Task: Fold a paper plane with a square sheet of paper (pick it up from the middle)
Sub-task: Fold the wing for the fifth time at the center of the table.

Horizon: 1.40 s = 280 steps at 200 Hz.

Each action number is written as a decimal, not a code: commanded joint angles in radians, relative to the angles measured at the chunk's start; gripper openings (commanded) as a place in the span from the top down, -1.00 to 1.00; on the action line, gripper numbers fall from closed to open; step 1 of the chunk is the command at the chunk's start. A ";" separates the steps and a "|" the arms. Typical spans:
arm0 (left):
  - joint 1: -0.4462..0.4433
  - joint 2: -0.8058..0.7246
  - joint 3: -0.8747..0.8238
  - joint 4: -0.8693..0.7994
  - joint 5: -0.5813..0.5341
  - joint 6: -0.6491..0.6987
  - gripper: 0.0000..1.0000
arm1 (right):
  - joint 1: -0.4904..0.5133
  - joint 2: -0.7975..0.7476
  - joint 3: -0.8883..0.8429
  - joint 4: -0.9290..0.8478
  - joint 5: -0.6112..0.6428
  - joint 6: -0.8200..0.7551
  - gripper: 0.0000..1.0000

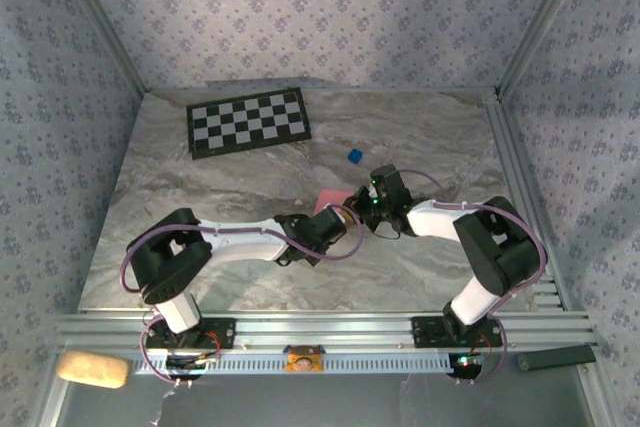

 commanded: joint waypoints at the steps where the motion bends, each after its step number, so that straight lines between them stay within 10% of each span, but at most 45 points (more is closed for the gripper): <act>1: -0.009 0.000 0.028 -0.004 -0.017 0.012 0.48 | 0.007 0.006 0.019 0.000 -0.001 0.018 1.00; 280: -0.008 -0.001 0.035 -0.025 -0.039 -0.015 0.70 | 0.007 -0.004 0.015 -0.004 -0.004 0.014 1.00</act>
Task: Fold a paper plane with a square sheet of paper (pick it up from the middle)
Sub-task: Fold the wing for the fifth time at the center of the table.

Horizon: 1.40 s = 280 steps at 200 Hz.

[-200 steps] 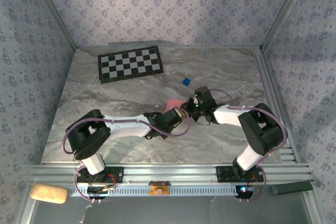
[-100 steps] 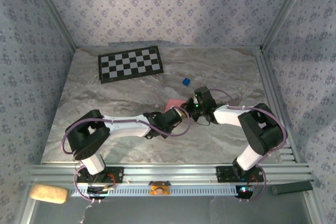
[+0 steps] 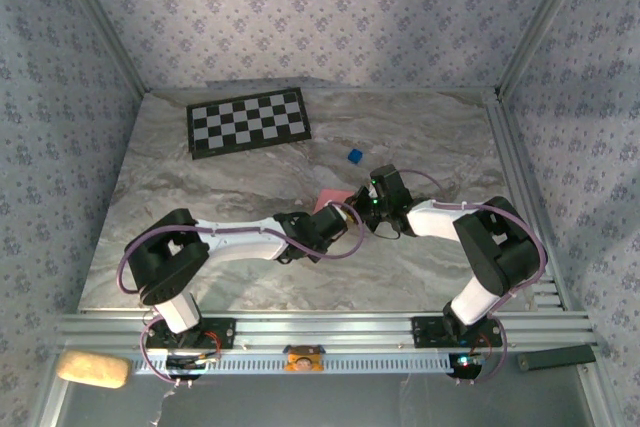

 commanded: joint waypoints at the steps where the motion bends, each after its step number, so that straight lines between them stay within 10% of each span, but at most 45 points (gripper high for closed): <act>1: -0.007 0.009 0.018 -0.029 -0.017 -0.021 0.69 | 0.005 -0.004 0.014 -0.004 -0.003 0.015 1.00; 127: 0.008 0.016 0.025 -0.039 0.011 -0.041 0.98 | 0.003 -0.011 0.011 -0.001 -0.007 0.011 0.98; 202: 0.111 -0.011 -0.011 0.035 0.302 -0.133 1.00 | -0.004 -0.157 0.015 -0.215 0.109 -0.147 0.27; 280: 0.187 0.018 -0.050 0.110 0.438 -0.230 1.00 | -0.032 -0.302 -0.045 -0.298 0.166 -0.174 0.21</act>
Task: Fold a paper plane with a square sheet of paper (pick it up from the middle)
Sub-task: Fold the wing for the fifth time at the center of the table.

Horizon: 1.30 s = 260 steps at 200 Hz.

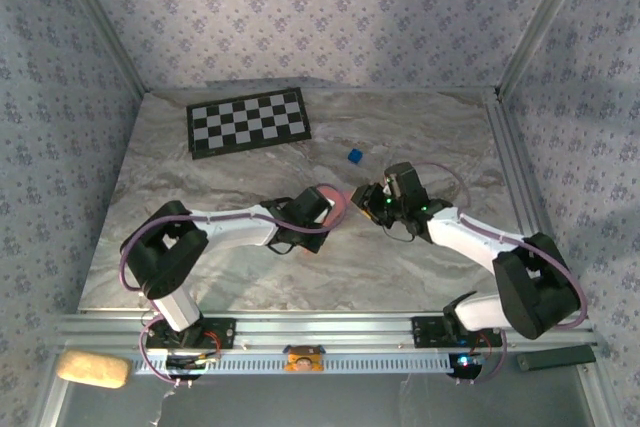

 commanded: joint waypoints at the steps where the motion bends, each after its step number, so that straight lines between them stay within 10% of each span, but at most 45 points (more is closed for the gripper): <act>1: 0.019 0.013 -0.018 0.032 0.061 -0.050 1.00 | -0.006 -0.027 -0.022 -0.061 0.037 -0.029 0.22; 107: 0.115 -0.009 -0.121 0.211 0.260 -0.129 1.00 | 0.123 -0.085 -0.062 0.012 0.271 -0.174 0.33; 182: 0.291 0.060 -0.185 0.415 0.680 -0.239 1.00 | 0.129 0.009 -0.085 0.114 0.085 -0.159 0.36; 260: 0.339 0.107 -0.211 0.494 0.845 -0.266 1.00 | 0.167 0.135 -0.022 0.195 -0.010 -0.191 0.44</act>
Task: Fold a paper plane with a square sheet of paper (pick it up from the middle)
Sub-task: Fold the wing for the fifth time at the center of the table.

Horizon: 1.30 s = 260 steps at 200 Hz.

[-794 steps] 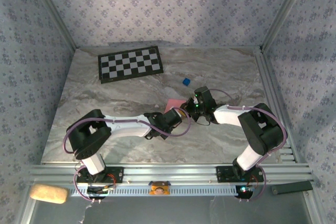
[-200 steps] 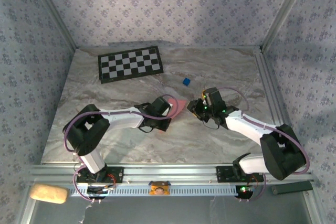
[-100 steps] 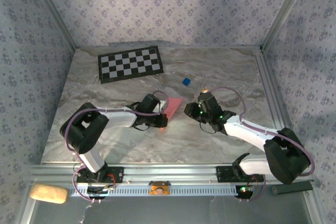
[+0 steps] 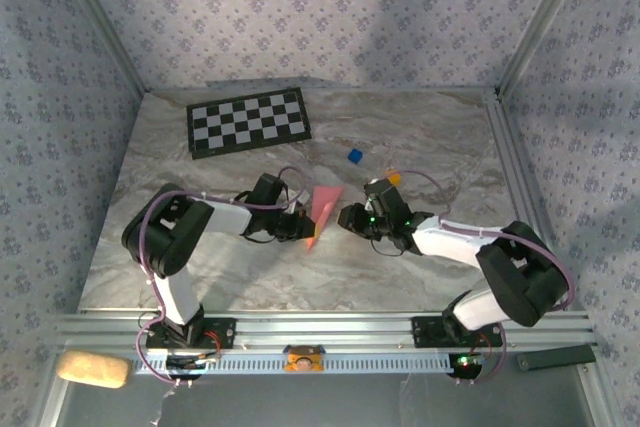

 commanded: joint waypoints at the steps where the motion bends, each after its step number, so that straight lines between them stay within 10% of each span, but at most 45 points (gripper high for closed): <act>1: 0.008 0.013 -0.014 0.043 0.101 -0.007 1.00 | 0.012 0.040 0.046 0.039 -0.045 -0.036 0.44; 260: 0.099 0.084 -0.162 0.384 0.211 -0.245 1.00 | -0.008 0.253 0.141 0.200 -0.251 -0.055 0.71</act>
